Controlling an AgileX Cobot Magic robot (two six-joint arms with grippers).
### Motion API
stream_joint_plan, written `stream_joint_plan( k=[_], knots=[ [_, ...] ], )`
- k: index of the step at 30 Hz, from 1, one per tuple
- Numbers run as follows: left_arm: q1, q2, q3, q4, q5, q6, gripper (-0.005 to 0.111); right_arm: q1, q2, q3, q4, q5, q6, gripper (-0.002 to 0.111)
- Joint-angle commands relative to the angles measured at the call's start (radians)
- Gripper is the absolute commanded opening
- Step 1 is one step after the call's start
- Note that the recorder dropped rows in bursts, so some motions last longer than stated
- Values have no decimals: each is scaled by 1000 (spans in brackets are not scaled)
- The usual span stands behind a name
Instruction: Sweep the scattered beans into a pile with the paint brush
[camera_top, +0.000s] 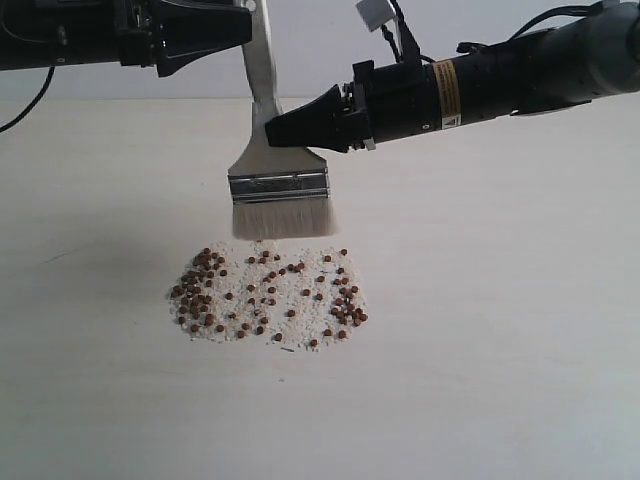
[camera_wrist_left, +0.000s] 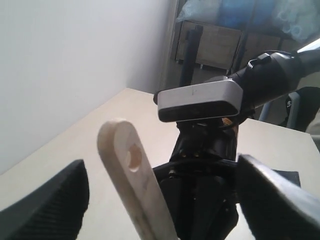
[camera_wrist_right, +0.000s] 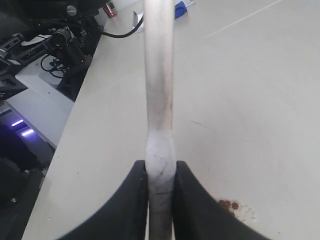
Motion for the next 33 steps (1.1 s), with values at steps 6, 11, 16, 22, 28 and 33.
stream_joint_plan(
  k=[6, 11, 16, 22, 28, 33],
  knots=[
    [1, -8, -7, -12, 8, 4, 75, 6, -46, -5, -5, -7, 14, 0],
    [0, -8, -7, -12, 8, 4, 75, 53, -45, -5, -23, -7, 14, 0],
    [0, -8, -7, -12, 8, 1, 56, 78, -45, -5, 9, -7, -43, 0],
    [0, -8, -7, -12, 8, -7, 18, 69, -45, -5, 63, -7, -49, 0],
    [0, -8, -7, -12, 8, -13, 40, 69, -45, -5, 141, -7, -68, 0],
    [0, -8, -7, -12, 8, -13, 67, 69, -45, -5, 139, -7, -80, 0]
  ],
)
